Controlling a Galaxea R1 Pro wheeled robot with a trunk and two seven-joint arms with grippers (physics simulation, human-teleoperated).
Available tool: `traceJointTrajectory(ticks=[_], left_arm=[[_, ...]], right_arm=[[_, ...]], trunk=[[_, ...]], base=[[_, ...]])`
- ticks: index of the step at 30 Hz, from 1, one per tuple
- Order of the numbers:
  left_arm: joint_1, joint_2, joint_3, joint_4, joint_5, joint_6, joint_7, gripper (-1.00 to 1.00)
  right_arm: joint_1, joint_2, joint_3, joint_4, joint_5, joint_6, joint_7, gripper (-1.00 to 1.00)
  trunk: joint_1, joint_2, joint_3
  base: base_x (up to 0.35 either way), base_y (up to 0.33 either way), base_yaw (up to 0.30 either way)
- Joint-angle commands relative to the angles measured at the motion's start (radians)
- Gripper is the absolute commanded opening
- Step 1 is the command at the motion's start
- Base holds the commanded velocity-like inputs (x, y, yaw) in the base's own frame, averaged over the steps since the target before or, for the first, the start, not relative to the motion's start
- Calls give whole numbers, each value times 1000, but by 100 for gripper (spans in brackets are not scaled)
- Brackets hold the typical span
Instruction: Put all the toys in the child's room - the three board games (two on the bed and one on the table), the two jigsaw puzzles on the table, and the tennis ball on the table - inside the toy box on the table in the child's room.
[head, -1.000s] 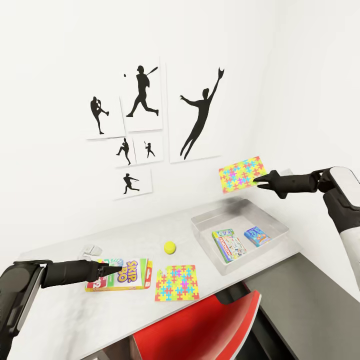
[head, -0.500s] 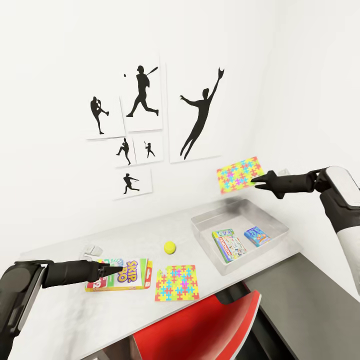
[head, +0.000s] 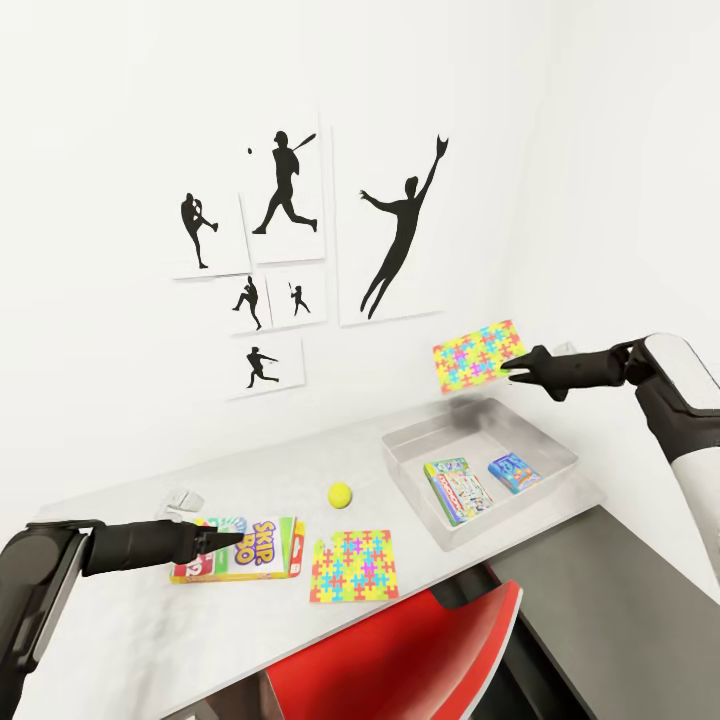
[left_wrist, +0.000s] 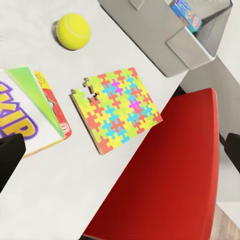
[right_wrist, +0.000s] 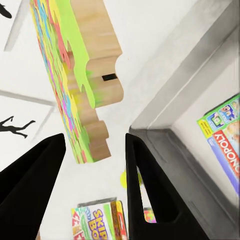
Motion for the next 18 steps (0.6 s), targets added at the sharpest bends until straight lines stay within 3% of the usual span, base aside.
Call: traceJointTrajectory(ticks=[1,3,5,9,18], left_arm=[[-1,0,1,-1,-7,8,-8,100],[-1,1,2,-1,-6,8,-9,100],[-1,1,2,-1,-6,8,-9,100],[-1,2,2,-1,-6,8,-9,100],[-1,2,2,-1,-5,8,-9,100]], right_arm=[[-12,0,24,20,-11,0,-9,-100],[-29,2,78,38,-11,0,-7,-100],[-53,5,168,50,-11,0,1,-100],[-92,7,272,64,-12,0,33,-100],[-106,5,309,116,-12,0,60,-100]], trunk=[[1,-2,-2],[1,-2,-2],[1,-2,-2],[1,-2,-2],[1,-2,-2]], base=[[0,0,0],[0,0,0],[0,0,0],[0,0,0],[0,0,0]])
